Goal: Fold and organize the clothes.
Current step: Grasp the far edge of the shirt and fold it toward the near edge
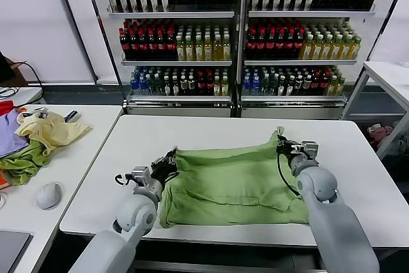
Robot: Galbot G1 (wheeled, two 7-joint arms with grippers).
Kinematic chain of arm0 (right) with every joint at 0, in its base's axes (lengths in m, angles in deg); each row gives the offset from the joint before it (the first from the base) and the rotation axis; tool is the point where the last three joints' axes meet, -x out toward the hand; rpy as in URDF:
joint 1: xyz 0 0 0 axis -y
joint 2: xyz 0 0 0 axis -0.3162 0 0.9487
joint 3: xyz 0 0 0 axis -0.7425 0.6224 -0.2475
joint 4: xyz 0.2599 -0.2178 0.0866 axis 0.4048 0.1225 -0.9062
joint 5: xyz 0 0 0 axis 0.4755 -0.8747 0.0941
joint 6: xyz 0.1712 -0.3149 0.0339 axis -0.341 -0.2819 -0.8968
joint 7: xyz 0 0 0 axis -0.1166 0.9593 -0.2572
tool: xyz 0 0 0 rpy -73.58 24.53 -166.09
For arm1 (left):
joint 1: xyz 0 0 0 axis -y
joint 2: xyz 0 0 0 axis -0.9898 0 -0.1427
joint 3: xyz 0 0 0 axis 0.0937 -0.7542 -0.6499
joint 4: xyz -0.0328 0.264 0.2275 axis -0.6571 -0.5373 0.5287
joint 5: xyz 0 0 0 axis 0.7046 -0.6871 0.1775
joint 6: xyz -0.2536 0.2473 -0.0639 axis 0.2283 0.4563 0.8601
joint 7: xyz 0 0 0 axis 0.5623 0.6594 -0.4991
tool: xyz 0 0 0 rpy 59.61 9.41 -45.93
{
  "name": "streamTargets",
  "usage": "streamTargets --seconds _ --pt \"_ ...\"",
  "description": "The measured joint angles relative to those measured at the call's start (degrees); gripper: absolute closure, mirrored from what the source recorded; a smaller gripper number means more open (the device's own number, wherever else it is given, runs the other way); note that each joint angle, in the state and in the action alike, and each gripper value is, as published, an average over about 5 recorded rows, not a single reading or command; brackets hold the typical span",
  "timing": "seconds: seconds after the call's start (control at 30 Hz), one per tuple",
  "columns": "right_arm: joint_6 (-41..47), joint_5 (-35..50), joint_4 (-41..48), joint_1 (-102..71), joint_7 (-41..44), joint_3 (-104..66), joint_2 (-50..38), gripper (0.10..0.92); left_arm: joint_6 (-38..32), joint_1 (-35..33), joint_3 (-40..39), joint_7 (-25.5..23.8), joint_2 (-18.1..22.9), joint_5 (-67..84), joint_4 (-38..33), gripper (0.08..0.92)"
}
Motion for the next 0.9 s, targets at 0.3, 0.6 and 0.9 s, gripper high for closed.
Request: streamTargets --seconds 0.3,0.6,0.9 --pt "0.81 0.75 -11.27 -10.71 -0.8 -5.23 -0.9 0.916 1.24 -6.17 1.14 -0.66 -2.35 -0.44 -6.43 0.903" --pt "1.79 -0.29 -16.18 -17.9 -1.7 -7.6 -0.74 0.916 3.63 -10.62 1.38 -1.42 -3.86 -3.0 -9.08 0.901" --pt "2.58 -3.16 -18.31 -21.32 -1.6 -7.8 -0.37 0.781 5.63 -13.08 1.8 -1.62 -3.64 -8.86 -10.36 0.71"
